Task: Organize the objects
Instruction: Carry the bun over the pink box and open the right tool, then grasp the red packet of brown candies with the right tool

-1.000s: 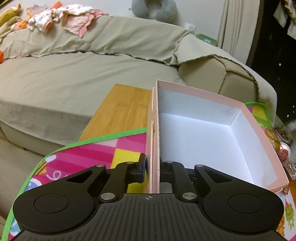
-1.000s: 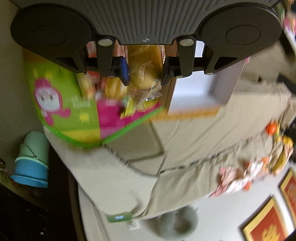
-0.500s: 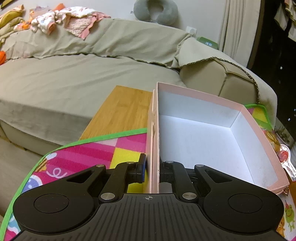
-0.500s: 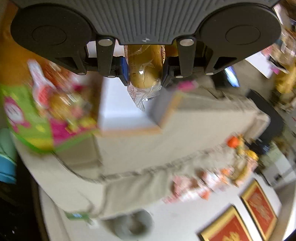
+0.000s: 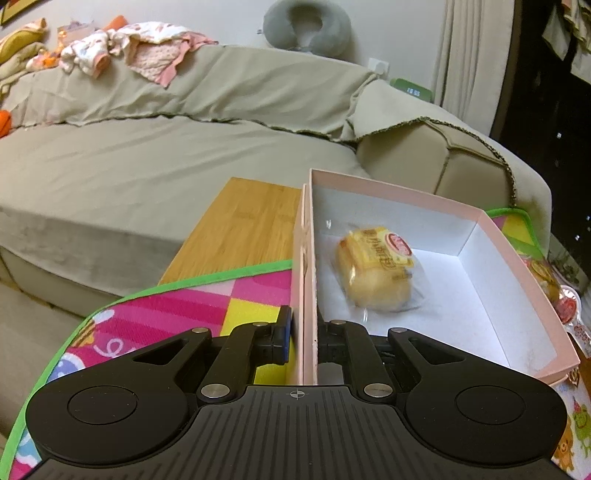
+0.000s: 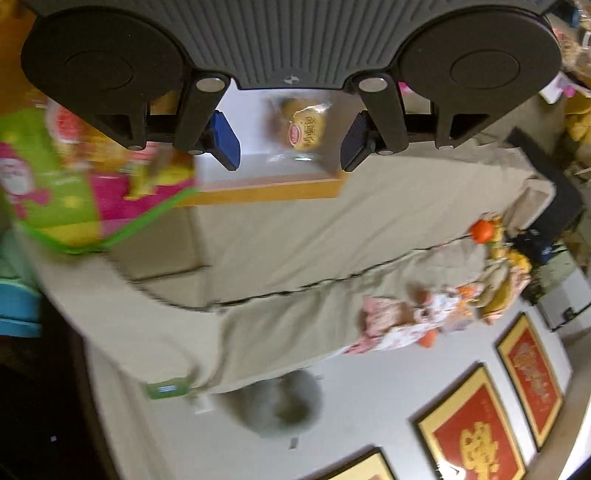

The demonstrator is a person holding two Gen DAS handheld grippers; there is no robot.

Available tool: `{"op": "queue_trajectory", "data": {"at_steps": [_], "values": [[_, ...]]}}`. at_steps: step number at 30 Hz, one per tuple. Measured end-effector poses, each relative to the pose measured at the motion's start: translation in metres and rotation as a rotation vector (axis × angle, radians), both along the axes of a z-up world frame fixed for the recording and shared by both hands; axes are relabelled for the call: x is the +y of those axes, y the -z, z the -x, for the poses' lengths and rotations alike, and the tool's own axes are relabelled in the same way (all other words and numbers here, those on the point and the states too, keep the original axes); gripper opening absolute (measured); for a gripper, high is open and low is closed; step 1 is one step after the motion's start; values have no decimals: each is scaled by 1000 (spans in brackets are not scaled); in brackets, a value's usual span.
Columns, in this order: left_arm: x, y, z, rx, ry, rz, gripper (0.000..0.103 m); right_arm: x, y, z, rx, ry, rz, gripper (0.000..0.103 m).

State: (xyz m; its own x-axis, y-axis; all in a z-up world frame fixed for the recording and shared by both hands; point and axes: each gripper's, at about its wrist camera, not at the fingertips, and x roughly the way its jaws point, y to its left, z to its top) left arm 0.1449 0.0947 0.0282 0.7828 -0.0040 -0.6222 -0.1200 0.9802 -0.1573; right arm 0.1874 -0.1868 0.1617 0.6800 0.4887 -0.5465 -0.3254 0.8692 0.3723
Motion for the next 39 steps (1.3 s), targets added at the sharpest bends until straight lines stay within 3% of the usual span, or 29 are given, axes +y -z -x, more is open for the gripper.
{"op": "queue_trajectory", "data": {"at_steps": [7, 11, 14, 23, 33, 39], "values": [[-1, 0, 1, 2, -6, 2, 11, -71, 36, 24, -39, 198, 217, 71], [0, 0, 1, 3, -6, 4, 11, -86, 72, 40, -44, 277, 355, 74], [1, 0, 1, 5, 3, 5, 12, -91, 100, 47, -9, 285, 391, 80], [1, 0, -2, 21, 14, -7, 11, -80, 148, 31, 169, 259, 259, 88], [0, 2, -1, 25, 14, -17, 11, -59, 154, -8, 192, 322, 278, 101], [0, 2, 2, 24, 10, -13, 11, -58, 153, -23, 210, 356, 241, 100]]}}
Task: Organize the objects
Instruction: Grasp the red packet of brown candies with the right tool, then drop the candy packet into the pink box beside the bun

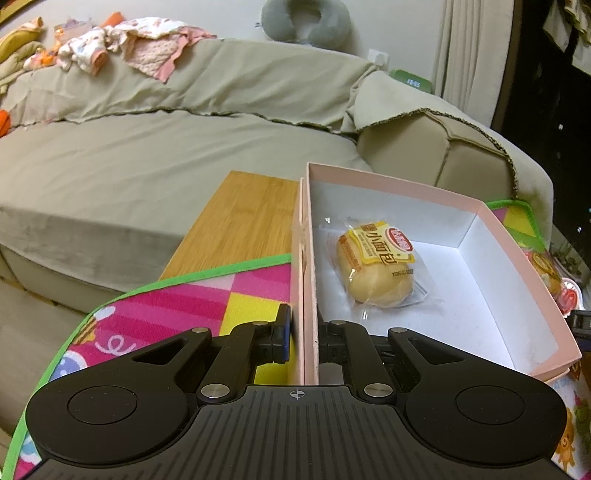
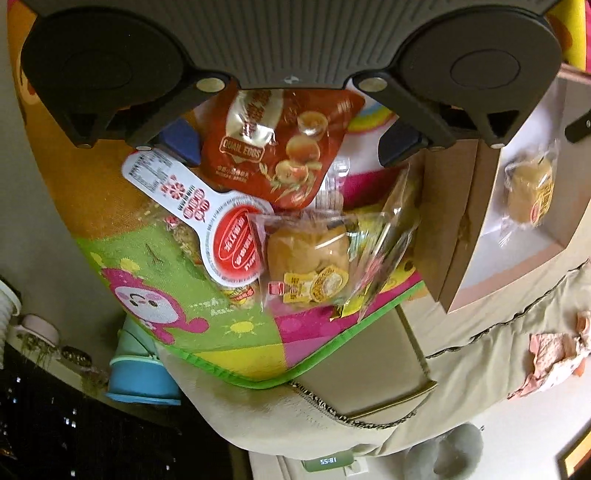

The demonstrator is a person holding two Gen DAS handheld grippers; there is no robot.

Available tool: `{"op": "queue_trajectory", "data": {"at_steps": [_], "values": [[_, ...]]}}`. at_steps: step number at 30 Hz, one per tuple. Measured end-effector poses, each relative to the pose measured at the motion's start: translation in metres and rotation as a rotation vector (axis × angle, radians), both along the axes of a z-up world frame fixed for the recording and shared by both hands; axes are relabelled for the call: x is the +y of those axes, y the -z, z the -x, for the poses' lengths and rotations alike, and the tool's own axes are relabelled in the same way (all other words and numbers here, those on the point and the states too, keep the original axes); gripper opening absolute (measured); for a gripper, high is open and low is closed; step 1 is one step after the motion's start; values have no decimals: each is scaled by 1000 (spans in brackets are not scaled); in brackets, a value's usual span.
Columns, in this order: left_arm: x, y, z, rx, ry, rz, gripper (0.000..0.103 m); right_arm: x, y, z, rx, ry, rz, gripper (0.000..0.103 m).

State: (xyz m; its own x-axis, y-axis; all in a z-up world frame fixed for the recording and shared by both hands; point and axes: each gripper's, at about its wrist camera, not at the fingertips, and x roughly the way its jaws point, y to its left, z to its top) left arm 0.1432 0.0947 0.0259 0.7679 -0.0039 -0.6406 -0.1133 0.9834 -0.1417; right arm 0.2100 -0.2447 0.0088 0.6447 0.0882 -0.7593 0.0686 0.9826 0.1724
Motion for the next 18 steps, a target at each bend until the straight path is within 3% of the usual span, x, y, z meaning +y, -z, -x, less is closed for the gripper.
{"op": "queue_trajectory", "data": {"at_steps": [1, 3, 4, 12, 18], "values": [[0, 0, 0, 0, 1, -1, 11, 2, 0, -1, 1, -7, 17, 99], [0, 0, 1, 1, 4, -2, 11, 9, 1, 1, -3, -35, 88, 81], [0, 0, 1, 2, 5, -1, 12, 11, 0, 4, -5, -60, 126, 79], [0, -1, 1, 0, 9, 0, 12, -5, -18, 52, 32, -176, 105, 76], [0, -1, 1, 1, 7, -1, 12, 0, -69, 102, -31, -283, 90, 76]]}}
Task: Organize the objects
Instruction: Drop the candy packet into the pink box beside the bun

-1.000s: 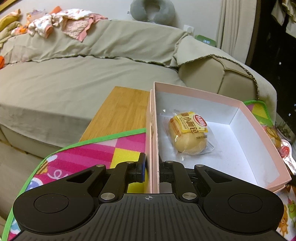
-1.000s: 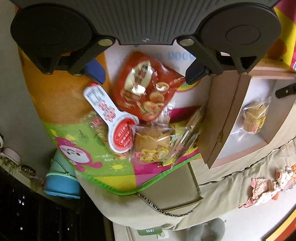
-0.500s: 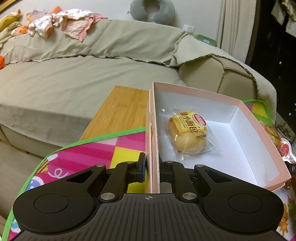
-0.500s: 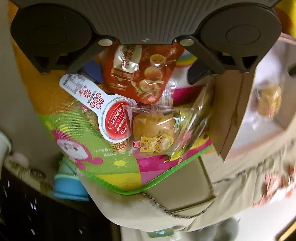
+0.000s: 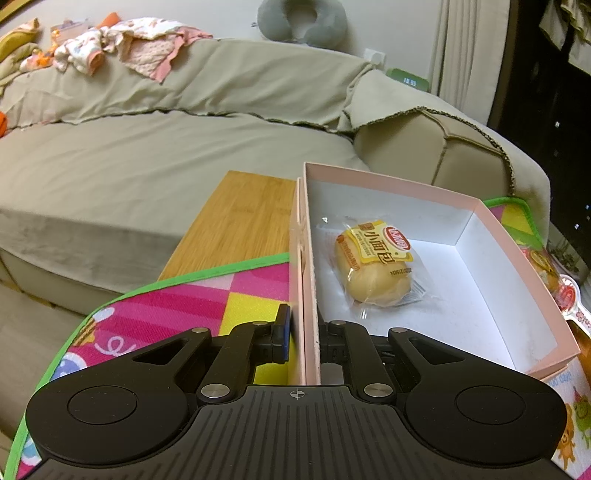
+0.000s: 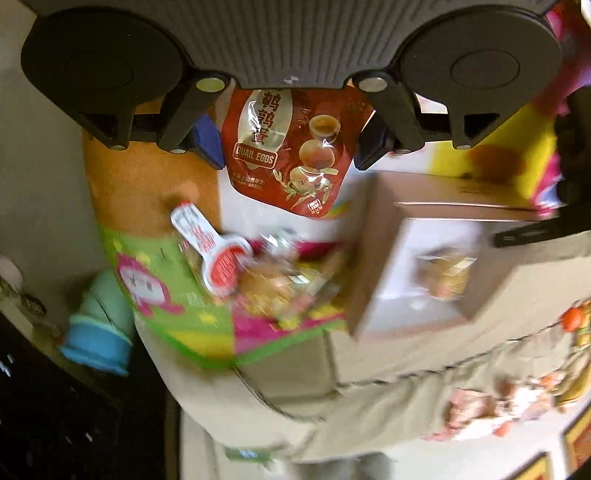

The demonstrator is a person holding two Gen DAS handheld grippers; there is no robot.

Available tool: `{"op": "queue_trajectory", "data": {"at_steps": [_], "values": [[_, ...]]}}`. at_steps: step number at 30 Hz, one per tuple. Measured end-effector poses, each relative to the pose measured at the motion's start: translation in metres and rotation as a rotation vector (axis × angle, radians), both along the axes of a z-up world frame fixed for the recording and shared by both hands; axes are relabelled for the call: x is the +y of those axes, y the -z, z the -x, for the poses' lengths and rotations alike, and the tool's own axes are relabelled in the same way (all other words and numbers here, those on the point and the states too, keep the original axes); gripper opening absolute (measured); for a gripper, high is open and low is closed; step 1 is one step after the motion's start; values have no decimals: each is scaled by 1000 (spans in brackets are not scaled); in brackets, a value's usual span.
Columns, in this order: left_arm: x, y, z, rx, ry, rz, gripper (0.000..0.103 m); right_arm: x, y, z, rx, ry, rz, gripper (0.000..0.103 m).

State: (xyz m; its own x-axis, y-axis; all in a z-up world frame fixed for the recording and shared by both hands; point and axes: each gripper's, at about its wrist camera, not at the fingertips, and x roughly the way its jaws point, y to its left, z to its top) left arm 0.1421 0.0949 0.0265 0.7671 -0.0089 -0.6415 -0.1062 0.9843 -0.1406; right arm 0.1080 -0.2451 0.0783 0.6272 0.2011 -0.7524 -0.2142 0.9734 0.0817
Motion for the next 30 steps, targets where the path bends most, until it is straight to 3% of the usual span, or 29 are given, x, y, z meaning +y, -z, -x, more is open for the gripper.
{"op": "queue_trajectory", "data": {"at_steps": [6, 11, 17, 21, 30], "values": [[-1, 0, 0, 3, -2, -7, 11, 30, -74, 25, -200, -154, -50, 76], [-2, -1, 0, 7, 1, -10, 11, 61, -107, 5, -306, -204, -87, 77], [-3, -1, -1, 9, 2, -13, 11, 89, -106, -29, -297, -218, -154, 77], [-4, -1, -1, 12, 4, -16, 11, 99, -93, -43, -282, -221, -170, 84], [-3, -2, 0, 13, 3, -19, 11, 76, -69, -51, -223, -153, -172, 88]]}}
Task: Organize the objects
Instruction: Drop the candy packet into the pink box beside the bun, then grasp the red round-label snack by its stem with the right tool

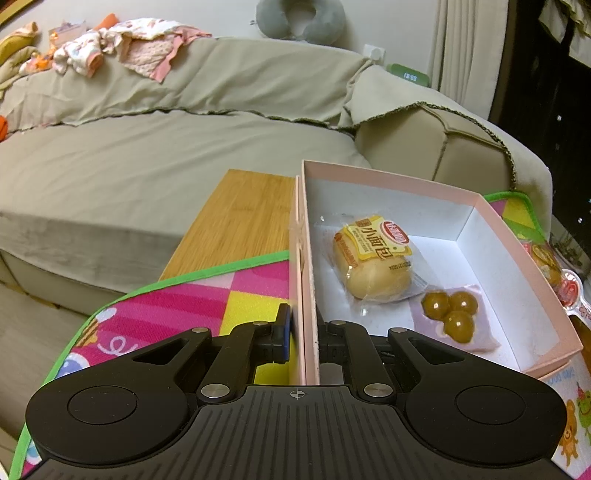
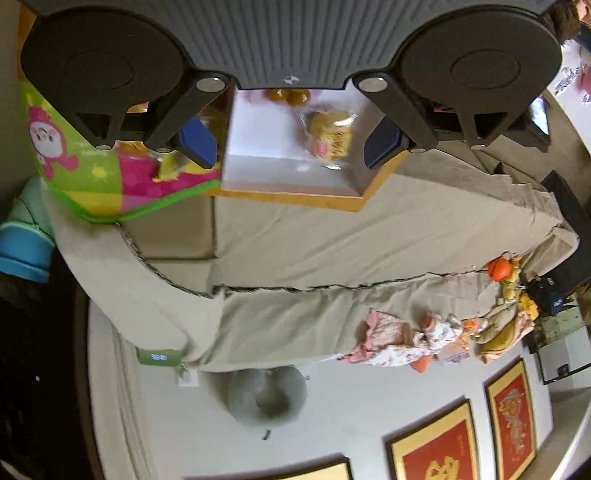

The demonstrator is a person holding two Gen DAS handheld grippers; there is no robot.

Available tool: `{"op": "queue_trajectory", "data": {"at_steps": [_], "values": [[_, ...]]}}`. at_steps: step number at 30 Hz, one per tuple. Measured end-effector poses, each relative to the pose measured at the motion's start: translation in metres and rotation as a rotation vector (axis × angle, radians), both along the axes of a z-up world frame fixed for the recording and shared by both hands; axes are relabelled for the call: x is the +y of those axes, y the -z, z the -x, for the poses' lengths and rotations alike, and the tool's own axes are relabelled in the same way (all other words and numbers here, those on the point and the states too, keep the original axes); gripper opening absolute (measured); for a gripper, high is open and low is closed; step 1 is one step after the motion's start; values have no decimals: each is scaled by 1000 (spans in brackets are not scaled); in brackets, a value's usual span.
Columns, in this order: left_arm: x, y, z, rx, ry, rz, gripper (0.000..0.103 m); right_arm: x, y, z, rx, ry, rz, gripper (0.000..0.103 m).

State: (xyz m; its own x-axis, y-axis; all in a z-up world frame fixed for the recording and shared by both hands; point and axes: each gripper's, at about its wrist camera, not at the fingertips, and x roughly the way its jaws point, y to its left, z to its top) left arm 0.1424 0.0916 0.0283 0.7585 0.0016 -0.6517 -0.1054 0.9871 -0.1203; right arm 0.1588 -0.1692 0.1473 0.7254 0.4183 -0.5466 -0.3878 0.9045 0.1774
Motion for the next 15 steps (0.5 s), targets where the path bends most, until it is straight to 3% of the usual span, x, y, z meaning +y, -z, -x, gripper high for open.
{"op": "queue_trajectory", "data": {"at_steps": [10, 15], "values": [[0, 0, 0, 1, 1, -3, 11, -46, 19, -6, 36, 118, 31, 89], [0, -1, 0, 1, 0, -2, 11, -81, 24, -15, 1, 228, 99, 89]]}}
